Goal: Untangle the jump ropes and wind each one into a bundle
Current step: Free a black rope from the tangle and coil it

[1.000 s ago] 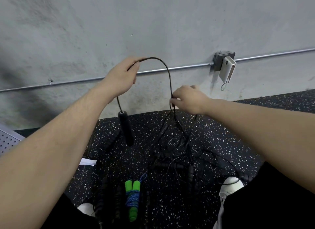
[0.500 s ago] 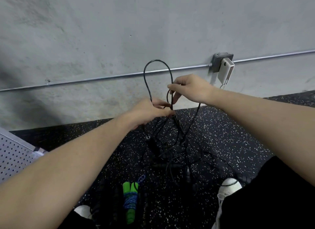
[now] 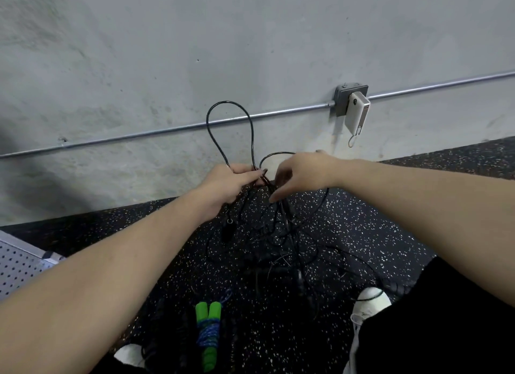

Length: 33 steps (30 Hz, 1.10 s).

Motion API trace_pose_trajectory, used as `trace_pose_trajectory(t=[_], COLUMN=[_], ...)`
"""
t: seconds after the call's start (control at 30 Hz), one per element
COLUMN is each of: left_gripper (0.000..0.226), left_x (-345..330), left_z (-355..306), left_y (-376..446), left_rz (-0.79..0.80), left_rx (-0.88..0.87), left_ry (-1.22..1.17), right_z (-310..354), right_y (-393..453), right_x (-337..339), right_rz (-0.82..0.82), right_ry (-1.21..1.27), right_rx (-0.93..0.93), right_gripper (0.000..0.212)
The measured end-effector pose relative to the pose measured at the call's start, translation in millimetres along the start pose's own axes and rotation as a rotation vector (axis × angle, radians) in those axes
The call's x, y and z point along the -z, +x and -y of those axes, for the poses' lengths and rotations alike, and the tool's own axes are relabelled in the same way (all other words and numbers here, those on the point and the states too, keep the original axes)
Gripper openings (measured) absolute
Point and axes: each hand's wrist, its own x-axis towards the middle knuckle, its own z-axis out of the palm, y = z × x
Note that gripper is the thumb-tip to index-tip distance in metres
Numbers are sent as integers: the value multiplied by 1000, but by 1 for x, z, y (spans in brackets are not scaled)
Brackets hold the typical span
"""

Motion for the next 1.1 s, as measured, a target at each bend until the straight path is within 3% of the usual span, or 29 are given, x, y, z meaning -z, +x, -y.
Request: trace_pose_trajectory(t=[0.17, 0.33, 0.4, 0.47, 0.57, 0.63, 0.7, 0.93, 1.03, 1.1], left_gripper=[22, 13, 6, 8, 11, 13, 13, 7, 11, 13], left_x=[2, 12, 14, 15, 14, 14, 13, 16, 18, 19], left_z=[1, -2, -1, 1, 1, 1, 1, -2, -1, -2], left_y=[0, -2, -2, -1, -1, 0, 3, 5, 6, 5], left_rz=[-19, 82, 120, 131, 131, 140, 140, 106, 79, 85], left_rx=[47, 174, 215, 229, 240, 244, 250, 251, 271, 285], left_ry=[-70, -86, -140, -209, -254, -280, -312, -379, -412, -423], right_z=[5, -8, -15, -23, -27, -23, -10, 12, 12, 16], right_y=[2, 4, 4, 5, 4, 4, 2, -8, -8, -7], right_x=[-4, 4, 4, 1, 0, 2, 4, -7, -9, -9], right_rz=[-27, -108, -127, -175, -232, -317, -369, -378, -474, -456], right_ry=[37, 350, 427, 360, 70, -124, -144, 293, 115, -106], right_rx=[87, 30, -39, -130, -256, -181, -13, 195, 405, 396], right_gripper=[23, 19, 29, 25, 20, 17, 20, 10, 15, 29])
